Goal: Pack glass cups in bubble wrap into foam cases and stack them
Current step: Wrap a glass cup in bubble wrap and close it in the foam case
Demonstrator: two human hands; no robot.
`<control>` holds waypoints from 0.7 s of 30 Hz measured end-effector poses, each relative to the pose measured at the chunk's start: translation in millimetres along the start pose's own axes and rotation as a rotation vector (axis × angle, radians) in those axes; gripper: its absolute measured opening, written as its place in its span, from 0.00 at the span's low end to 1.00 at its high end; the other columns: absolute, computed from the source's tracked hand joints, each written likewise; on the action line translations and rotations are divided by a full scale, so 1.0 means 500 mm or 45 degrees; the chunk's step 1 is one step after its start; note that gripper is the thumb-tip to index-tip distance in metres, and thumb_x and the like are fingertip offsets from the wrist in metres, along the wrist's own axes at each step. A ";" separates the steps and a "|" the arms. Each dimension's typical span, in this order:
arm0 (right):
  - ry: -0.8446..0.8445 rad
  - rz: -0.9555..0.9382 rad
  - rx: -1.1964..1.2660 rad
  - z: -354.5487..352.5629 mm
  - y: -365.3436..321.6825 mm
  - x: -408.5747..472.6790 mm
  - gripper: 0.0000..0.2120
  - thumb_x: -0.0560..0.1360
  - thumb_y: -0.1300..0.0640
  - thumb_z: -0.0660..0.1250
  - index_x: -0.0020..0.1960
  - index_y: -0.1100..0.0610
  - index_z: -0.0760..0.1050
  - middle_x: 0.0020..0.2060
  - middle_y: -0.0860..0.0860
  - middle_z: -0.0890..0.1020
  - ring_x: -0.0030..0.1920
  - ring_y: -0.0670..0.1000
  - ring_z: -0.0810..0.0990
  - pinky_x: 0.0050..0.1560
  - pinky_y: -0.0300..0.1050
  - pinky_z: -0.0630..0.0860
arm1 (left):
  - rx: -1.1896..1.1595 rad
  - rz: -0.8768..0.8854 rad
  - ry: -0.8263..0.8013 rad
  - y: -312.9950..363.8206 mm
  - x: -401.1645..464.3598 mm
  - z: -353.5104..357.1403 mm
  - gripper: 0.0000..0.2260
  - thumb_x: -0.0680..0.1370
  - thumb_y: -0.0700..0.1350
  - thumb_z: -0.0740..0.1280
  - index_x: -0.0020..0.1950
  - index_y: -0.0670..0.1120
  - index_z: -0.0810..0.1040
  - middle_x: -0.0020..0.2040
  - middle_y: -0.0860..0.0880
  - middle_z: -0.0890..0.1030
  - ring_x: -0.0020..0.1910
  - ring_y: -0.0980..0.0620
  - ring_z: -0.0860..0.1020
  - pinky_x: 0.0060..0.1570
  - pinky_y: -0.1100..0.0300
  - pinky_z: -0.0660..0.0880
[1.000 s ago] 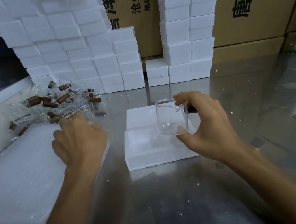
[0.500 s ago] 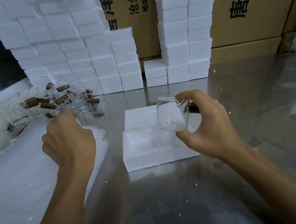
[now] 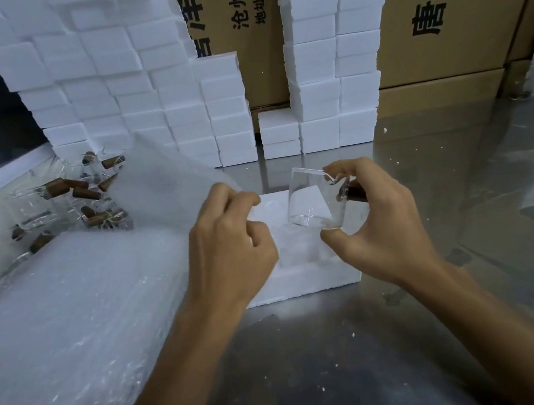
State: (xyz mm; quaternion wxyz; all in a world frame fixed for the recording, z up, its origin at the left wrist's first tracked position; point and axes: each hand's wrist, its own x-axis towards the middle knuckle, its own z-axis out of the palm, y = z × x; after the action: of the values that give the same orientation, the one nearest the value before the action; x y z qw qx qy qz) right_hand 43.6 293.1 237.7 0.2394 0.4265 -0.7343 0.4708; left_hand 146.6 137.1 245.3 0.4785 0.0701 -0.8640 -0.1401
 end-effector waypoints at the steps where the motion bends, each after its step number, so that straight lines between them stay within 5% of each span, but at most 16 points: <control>1: 0.005 0.001 0.001 0.000 -0.001 0.000 0.26 0.63 0.61 0.76 0.59 0.57 0.74 0.50 0.33 0.74 0.49 0.42 0.76 0.57 0.47 0.78 | -0.017 -0.006 -0.007 0.000 -0.003 0.004 0.06 0.72 0.34 0.67 0.47 0.37 0.83 0.42 0.42 0.79 0.38 0.44 0.78 0.38 0.52 0.79; 4: 0.027 -0.020 0.010 -0.001 -0.005 0.000 0.24 0.63 0.58 0.73 0.58 0.58 0.74 0.49 0.37 0.75 0.47 0.44 0.76 0.54 0.39 0.78 | -0.039 -0.080 0.001 -0.002 -0.009 0.016 0.09 0.77 0.41 0.68 0.38 0.39 0.80 0.35 0.45 0.79 0.34 0.45 0.77 0.35 0.48 0.77; 8: 0.023 -0.001 0.019 -0.002 -0.004 0.000 0.24 0.63 0.58 0.72 0.58 0.57 0.74 0.49 0.33 0.74 0.46 0.43 0.77 0.54 0.45 0.79 | -0.096 -0.251 0.003 -0.008 -0.008 0.022 0.02 0.76 0.37 0.71 0.45 0.41 0.78 0.30 0.50 0.76 0.32 0.46 0.76 0.38 0.46 0.78; 12: 0.040 0.038 0.045 0.000 0.000 -0.003 0.23 0.62 0.58 0.71 0.57 0.57 0.74 0.50 0.45 0.79 0.44 0.46 0.77 0.50 0.41 0.77 | -0.198 -0.464 -0.026 -0.024 -0.006 0.025 0.09 0.73 0.32 0.71 0.46 0.46 0.80 0.41 0.49 0.78 0.35 0.50 0.78 0.43 0.50 0.78; 16: 0.037 0.093 0.062 0.002 0.006 -0.003 0.22 0.62 0.59 0.75 0.53 0.55 0.72 0.48 0.45 0.76 0.44 0.48 0.76 0.45 0.46 0.77 | -0.246 -0.711 -0.147 -0.039 -0.007 0.025 0.13 0.74 0.32 0.70 0.50 0.51 0.82 0.41 0.53 0.80 0.33 0.62 0.78 0.39 0.72 0.73; 21: 0.043 0.141 0.055 0.003 0.006 -0.003 0.21 0.62 0.63 0.79 0.44 0.56 0.68 0.52 0.46 0.77 0.37 0.50 0.76 0.41 0.52 0.78 | -0.303 -0.781 -0.131 -0.037 -0.004 0.022 0.12 0.72 0.34 0.74 0.48 0.50 0.80 0.36 0.55 0.81 0.33 0.60 0.77 0.40 0.64 0.76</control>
State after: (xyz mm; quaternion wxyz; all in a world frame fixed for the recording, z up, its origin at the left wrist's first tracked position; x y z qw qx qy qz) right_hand 41.9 292.9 234.3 0.2160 0.3821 -0.7422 0.5063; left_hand 138.0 121.7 232.4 0.3746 0.2634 -0.8033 -0.3808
